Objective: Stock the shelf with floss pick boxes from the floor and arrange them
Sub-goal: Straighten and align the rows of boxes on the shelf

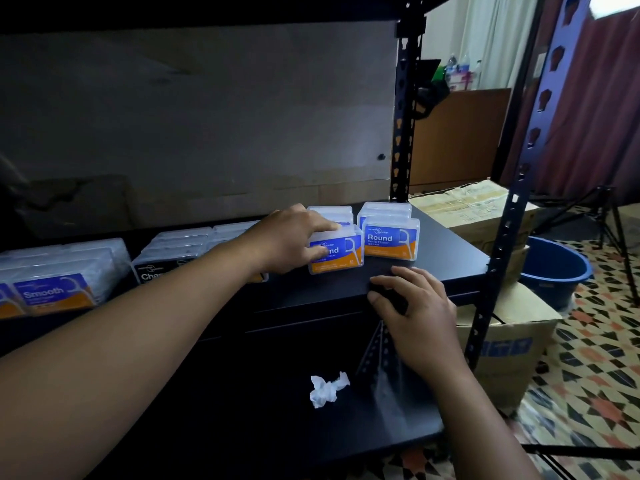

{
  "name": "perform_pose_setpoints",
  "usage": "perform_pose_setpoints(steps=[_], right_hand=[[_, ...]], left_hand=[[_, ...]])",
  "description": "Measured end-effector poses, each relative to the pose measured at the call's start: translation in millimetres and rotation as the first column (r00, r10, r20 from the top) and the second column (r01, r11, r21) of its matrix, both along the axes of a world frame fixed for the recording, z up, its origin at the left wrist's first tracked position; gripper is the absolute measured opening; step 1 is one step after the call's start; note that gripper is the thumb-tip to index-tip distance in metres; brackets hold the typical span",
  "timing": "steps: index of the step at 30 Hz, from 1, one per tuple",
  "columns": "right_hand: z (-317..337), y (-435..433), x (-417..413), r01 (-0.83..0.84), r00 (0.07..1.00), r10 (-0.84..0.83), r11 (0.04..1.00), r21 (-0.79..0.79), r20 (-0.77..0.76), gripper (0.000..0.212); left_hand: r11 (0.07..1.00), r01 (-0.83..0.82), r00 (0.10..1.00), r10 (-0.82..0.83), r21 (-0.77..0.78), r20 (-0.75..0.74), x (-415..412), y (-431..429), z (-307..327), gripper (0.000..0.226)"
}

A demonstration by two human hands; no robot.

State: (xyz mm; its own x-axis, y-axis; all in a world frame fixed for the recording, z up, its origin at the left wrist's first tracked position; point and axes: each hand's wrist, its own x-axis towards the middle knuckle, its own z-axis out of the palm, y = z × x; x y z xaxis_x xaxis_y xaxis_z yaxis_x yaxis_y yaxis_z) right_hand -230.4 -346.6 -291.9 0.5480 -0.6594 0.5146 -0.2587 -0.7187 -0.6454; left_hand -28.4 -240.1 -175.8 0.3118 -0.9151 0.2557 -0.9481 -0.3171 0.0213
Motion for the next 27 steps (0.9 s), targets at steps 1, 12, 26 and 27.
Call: perform_pose_setpoints(steps=[1,12,26,27], right_hand=[[0,0,0,-0.002,1.0,0.002,1.0,0.009,0.005,0.025],[3,1,0,-0.007,1.0,0.006,0.999,0.039,0.01,0.023],[3,2,-2,-0.02,1.0,0.019,0.999,0.041,0.021,0.022],[2,2,-2,-0.017,1.0,0.016,0.999,0.04,0.019,0.022]], left_hand=[[1.0,0.004,1.0,-0.004,0.019,0.004,1,0,2,0.056],[0.954,-0.046,0.999,0.048,0.297,-0.001,8,-24,24,0.119],[0.991,-0.082,0.99,0.069,0.106,0.124,7,-24,15,0.077],[0.992,-0.082,0.991,0.071,0.094,0.117,7,-24,14,0.077]])
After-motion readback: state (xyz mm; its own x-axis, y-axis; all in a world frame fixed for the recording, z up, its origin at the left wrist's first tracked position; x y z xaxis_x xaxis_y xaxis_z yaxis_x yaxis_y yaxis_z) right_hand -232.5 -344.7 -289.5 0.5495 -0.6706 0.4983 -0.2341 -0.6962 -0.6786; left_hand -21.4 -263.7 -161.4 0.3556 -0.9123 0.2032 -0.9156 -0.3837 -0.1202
